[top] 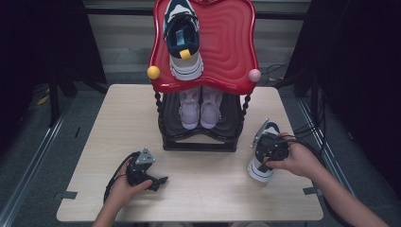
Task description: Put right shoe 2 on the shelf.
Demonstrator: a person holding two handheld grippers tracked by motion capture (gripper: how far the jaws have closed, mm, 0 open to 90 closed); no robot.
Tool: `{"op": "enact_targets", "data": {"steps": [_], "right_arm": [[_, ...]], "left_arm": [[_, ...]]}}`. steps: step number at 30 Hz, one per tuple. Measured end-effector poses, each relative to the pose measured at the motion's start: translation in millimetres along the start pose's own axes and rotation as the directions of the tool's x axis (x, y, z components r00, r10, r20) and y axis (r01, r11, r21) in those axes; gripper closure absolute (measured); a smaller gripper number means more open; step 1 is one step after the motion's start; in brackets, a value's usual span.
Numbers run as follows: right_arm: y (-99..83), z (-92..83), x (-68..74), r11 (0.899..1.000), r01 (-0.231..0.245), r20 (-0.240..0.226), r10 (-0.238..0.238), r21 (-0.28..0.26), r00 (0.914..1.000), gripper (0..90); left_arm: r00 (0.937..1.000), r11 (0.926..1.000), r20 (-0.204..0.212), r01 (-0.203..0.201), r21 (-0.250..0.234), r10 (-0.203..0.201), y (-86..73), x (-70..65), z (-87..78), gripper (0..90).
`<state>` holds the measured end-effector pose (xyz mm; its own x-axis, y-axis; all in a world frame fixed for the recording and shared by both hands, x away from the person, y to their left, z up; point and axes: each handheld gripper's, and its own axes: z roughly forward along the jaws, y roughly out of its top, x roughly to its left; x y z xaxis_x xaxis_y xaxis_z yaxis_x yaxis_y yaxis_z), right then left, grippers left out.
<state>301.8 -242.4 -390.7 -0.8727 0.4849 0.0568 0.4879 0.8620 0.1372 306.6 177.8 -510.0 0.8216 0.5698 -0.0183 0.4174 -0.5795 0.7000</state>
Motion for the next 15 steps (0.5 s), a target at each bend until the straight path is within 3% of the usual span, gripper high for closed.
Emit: {"op": "enact_targets", "data": {"steps": [5,7,8,15], "right_arm": [[5.4,-17.2,4.2,1.000,0.017,0.006,-0.017,-0.010,0.9998,70.2],[6.8,-23.9,2.6,0.999,0.048,0.006,-0.048,-0.012,0.9988,70.2],[8.0,-27.3,4.3,0.999,0.030,0.006,-0.030,-0.010,0.9995,70.2],[10.4,-48.5,1.3,0.999,0.038,0.007,-0.038,-0.013,0.9992,70.2]], "left_arm": [[0.9999,0.9999,0.002,0.010,-0.007,-0.010,-0.2,-0.4,0.5,0.0],[1.0000,1.0000,0.000,0.005,-0.007,-0.005,-0.1,-0.2,0.3,0.0],[1.0000,1.0000,-0.001,0.004,-0.006,-0.004,0.0,-0.1,0.2,0.0],[1.0000,1.0000,0.000,0.005,-0.007,-0.005,-0.1,-0.1,0.4,0.0]]}}
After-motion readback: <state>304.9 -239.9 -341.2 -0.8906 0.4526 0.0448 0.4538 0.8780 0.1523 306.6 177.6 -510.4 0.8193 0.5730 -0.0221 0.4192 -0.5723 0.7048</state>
